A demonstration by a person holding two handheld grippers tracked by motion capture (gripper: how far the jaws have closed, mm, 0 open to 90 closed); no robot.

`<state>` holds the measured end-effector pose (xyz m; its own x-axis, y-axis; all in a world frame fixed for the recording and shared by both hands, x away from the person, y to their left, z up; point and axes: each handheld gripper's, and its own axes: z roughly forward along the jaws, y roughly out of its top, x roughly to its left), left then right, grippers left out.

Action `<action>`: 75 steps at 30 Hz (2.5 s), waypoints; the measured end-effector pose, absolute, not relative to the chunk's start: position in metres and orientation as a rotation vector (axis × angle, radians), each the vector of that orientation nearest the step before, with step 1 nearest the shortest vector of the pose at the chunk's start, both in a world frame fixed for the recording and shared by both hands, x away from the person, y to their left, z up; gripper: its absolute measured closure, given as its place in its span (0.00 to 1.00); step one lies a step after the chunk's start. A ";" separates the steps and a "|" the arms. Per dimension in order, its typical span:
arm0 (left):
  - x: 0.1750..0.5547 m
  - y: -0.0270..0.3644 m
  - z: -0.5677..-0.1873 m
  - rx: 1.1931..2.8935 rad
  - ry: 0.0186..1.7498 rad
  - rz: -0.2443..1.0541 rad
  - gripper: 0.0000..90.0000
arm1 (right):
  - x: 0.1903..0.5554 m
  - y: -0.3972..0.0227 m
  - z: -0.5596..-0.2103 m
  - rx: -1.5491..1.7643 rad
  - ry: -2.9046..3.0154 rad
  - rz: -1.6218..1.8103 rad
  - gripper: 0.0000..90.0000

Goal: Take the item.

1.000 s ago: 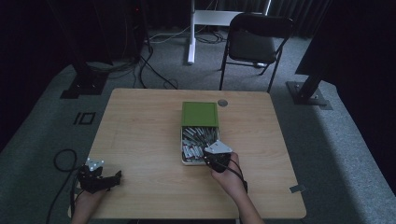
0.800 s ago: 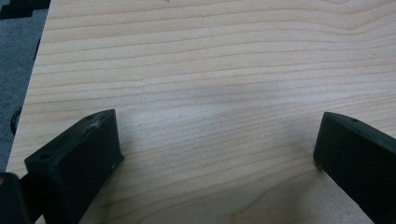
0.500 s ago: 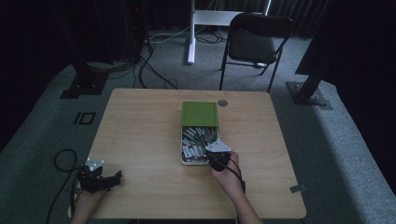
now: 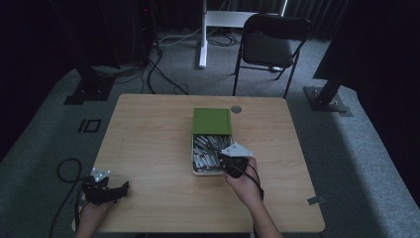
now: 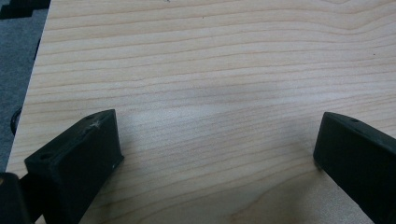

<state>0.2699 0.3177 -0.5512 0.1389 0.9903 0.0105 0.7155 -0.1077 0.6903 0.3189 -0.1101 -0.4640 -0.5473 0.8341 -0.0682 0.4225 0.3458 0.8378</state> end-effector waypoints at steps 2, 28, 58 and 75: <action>0.270 0.318 -0.551 1.882 1.632 0.665 0.02 | 0.319 -0.111 -0.458 1.095 2.119 1.121 0.98; 0.270 0.318 -0.551 1.882 1.631 0.666 0.02 | 0.342 -0.172 -0.399 1.201 1.870 1.280 0.99; 0.270 0.318 -0.551 1.883 1.632 0.665 0.02 | 0.380 -0.214 -0.490 1.425 1.884 1.150 0.99; 0.270 0.318 -0.551 1.883 1.631 0.665 0.02 | 0.392 -0.228 -0.520 1.527 1.920 1.100 0.98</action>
